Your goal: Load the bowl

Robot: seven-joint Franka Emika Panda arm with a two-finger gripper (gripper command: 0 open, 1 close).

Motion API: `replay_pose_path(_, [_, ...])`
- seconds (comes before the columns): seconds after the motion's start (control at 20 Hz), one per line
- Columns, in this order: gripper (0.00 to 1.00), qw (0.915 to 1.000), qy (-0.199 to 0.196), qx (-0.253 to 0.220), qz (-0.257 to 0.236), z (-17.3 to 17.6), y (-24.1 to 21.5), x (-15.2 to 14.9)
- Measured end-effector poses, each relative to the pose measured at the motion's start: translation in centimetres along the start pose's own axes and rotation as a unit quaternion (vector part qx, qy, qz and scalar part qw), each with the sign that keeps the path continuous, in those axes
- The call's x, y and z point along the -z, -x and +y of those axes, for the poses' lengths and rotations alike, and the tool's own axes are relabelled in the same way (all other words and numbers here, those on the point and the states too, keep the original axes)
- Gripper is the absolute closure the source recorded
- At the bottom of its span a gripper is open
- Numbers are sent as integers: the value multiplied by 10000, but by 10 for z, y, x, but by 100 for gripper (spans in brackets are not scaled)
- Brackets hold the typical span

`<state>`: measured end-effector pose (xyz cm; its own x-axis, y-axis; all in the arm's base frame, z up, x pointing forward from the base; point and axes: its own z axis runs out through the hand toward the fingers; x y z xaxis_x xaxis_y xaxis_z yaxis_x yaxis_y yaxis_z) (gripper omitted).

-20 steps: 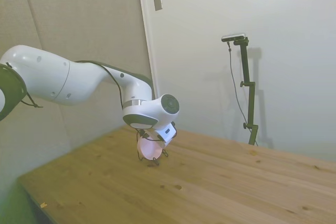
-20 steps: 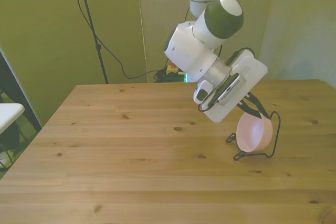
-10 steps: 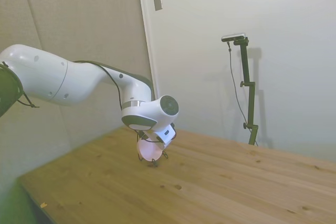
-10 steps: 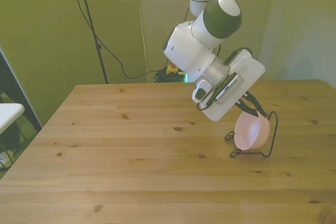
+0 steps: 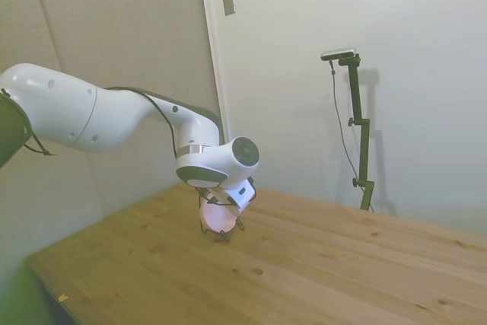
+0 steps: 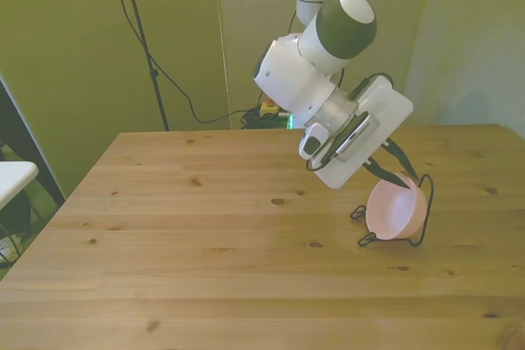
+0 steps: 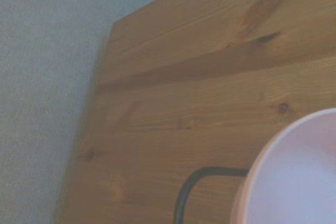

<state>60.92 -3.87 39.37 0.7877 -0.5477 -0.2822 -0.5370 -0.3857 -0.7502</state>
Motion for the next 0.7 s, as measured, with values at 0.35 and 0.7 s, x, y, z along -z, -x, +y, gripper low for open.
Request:
replay_pose_path(0.35, [0,9981,427,-48,446,-9,0,48])
replay_pose_path(0.7, [0,9795,1571,-190,1243,-15,6,95])
